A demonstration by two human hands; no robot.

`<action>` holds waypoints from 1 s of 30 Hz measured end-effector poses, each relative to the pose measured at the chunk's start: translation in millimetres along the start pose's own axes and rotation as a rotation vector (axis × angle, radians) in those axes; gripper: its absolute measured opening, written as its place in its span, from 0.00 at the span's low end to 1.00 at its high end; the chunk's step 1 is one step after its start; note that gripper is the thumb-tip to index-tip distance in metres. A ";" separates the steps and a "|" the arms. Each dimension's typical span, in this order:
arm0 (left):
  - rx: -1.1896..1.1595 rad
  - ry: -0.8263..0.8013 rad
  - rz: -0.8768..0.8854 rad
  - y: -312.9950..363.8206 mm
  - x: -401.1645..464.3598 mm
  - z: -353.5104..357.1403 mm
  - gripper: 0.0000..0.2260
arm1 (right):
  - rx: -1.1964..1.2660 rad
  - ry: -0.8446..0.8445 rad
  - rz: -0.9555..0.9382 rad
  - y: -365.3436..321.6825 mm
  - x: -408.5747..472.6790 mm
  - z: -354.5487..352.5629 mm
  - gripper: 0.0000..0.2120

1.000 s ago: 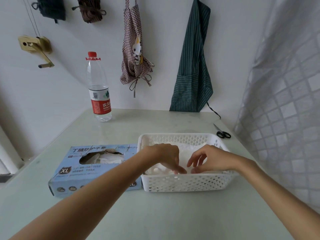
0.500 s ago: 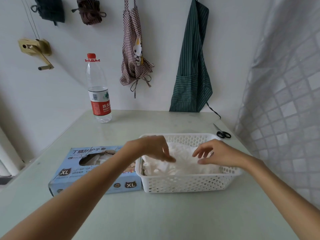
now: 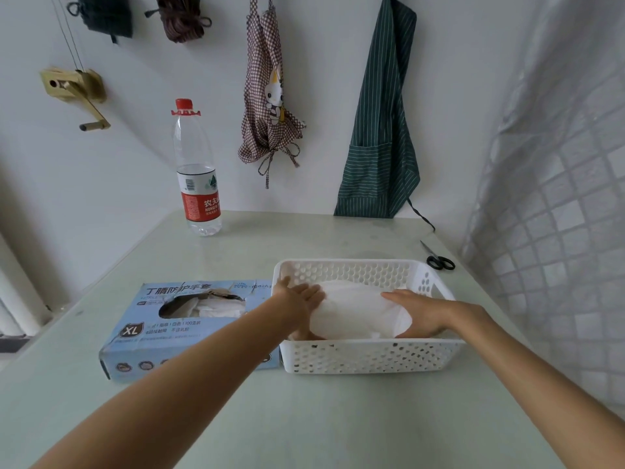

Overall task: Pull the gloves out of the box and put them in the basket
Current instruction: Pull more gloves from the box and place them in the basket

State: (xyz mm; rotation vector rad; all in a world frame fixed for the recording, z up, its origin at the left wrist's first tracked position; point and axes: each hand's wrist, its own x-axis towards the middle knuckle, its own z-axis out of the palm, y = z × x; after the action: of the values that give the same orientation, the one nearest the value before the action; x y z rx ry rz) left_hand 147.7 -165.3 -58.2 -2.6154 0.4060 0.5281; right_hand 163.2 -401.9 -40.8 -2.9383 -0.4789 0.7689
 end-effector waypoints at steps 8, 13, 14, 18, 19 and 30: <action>-0.340 0.292 0.180 -32.3 -40.9 -32.7 0.32 | 0.042 0.258 -0.097 0.2 -33.2 -23.1 0.32; -0.196 0.391 0.174 -40.6 -47.2 -34.9 0.18 | 0.266 0.207 -0.285 -31.0 -44.1 -17.8 0.08; -0.173 0.376 0.173 -37.9 -45.2 -31.7 0.17 | 0.285 0.183 -0.316 -39.2 -42.6 -14.6 0.07; -0.252 0.449 0.175 -32.4 -45.6 -21.0 0.13 | 0.269 0.177 -0.336 -58.3 -31.8 -10.0 0.05; -0.320 0.491 0.173 -36.0 -50.7 -21.8 0.11 | 0.266 0.194 -0.324 -60.6 -30.8 -12.4 0.06; -0.576 0.206 -0.224 -153.1 -122.6 39.2 0.21 | 0.253 0.381 -0.490 -163.5 -5.7 -31.1 0.01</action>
State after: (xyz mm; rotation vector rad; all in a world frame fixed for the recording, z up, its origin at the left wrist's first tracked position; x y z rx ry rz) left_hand 83.0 8.6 16.3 -3.2310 0.0102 0.3344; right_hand 127.8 -248.0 12.2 -2.4833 -0.9284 0.1882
